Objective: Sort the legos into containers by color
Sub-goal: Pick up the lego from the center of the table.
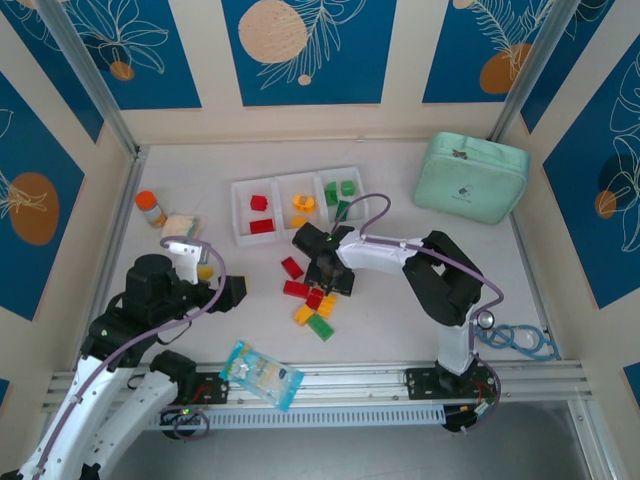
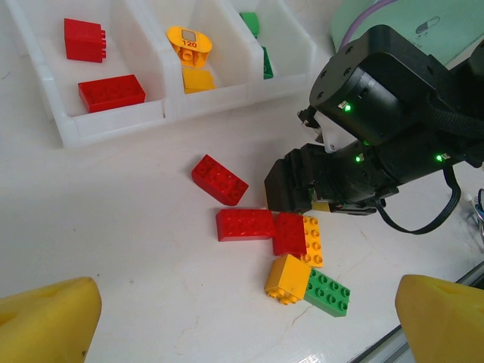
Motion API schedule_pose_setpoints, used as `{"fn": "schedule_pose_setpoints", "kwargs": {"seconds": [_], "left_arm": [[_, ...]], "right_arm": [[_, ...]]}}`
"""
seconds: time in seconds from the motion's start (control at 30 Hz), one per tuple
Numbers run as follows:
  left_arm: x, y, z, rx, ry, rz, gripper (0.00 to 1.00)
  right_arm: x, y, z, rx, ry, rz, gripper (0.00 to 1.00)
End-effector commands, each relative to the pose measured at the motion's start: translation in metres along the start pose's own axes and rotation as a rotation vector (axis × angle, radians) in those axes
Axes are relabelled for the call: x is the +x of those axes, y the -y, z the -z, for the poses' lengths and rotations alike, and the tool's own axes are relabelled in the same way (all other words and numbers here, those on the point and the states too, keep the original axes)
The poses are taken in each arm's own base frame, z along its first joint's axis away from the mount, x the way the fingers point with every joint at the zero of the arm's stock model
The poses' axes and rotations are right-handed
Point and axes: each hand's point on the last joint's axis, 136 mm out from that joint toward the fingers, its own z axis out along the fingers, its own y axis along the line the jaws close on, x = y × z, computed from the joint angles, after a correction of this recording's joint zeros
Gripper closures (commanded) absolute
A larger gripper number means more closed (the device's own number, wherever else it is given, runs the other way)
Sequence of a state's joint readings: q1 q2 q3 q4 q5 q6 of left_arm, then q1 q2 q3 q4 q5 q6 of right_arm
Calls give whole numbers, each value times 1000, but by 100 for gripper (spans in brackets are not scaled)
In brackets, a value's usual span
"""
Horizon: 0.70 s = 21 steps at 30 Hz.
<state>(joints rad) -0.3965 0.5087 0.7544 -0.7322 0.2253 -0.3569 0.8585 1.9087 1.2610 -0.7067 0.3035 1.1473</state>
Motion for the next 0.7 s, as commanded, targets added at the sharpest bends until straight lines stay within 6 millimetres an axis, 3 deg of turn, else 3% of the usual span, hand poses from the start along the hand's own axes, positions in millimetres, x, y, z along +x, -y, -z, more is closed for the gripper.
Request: {"fn": "schedule_pose_setpoints", "kwargs": {"seconds": [0.0,0.43,0.67], "left_arm": [[-4,0,1,8,25,-20,1],[-3,-1,-2,6,11,-15,1],[-4,-3,0,-7,26,-15,1]], "right_arm": [[-6,1,-7,8,17,-26,30],[-20,11,7,-43,112,15,52],[-29,-1,35,-58,159,154,59]]}}
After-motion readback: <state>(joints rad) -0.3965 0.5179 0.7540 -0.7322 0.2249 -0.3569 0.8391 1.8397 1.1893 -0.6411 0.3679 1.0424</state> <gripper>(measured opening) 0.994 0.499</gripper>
